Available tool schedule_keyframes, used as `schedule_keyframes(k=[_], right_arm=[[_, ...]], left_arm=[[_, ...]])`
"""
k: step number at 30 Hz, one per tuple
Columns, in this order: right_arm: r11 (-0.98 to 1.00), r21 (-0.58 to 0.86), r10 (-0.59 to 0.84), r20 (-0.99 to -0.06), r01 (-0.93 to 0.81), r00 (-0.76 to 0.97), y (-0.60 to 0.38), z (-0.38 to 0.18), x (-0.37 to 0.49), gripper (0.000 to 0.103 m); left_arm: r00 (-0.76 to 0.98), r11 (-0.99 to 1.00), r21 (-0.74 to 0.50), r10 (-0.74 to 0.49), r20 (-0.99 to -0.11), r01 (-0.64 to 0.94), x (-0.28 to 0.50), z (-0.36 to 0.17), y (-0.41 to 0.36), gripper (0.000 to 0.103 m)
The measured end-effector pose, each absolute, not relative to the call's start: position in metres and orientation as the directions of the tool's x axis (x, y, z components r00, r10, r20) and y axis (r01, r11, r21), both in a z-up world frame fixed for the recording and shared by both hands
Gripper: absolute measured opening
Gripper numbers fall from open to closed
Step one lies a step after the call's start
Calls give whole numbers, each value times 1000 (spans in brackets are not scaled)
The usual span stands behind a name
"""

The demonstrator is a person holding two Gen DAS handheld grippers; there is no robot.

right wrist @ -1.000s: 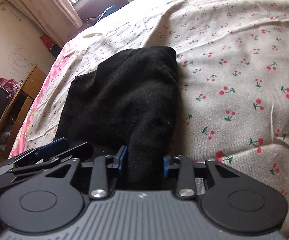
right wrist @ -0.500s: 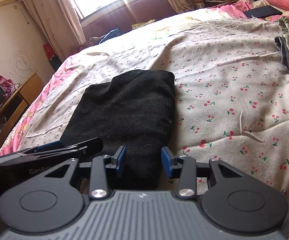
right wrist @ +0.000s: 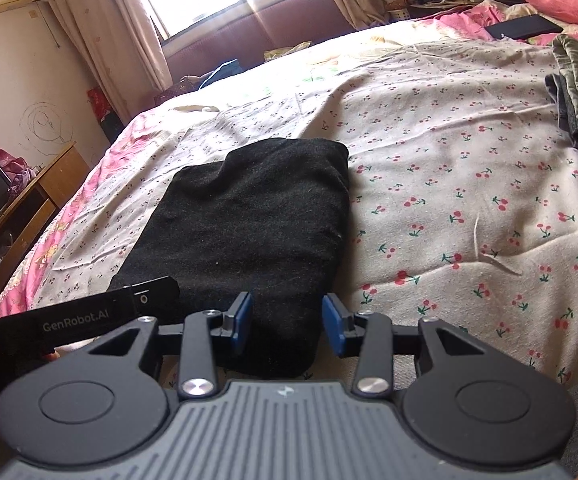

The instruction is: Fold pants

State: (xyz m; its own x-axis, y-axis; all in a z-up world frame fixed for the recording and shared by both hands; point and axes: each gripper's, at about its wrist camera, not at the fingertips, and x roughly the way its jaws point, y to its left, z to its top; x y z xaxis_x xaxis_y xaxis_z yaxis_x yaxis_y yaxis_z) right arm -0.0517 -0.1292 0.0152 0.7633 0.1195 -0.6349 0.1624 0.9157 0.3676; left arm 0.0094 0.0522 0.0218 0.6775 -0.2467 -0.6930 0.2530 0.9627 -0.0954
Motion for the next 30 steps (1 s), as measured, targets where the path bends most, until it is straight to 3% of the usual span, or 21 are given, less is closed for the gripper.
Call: schedule_keyframes(k=[9,16,30], right_arm=[[891,438,208,-627,119,751,-137,17,-54,44],[880,451,200,-633,147,748,-142,13,-55,44],[942,304,100,-664,145,741,-117,6,-54,44]], left_arm=[[725,978,74,-91,-683,193,-16,45,53,103],[677,972,49,-125,-725,232,-11,27,48,103],[653,975,-19,-164,-739,223,1,10,46,103]])
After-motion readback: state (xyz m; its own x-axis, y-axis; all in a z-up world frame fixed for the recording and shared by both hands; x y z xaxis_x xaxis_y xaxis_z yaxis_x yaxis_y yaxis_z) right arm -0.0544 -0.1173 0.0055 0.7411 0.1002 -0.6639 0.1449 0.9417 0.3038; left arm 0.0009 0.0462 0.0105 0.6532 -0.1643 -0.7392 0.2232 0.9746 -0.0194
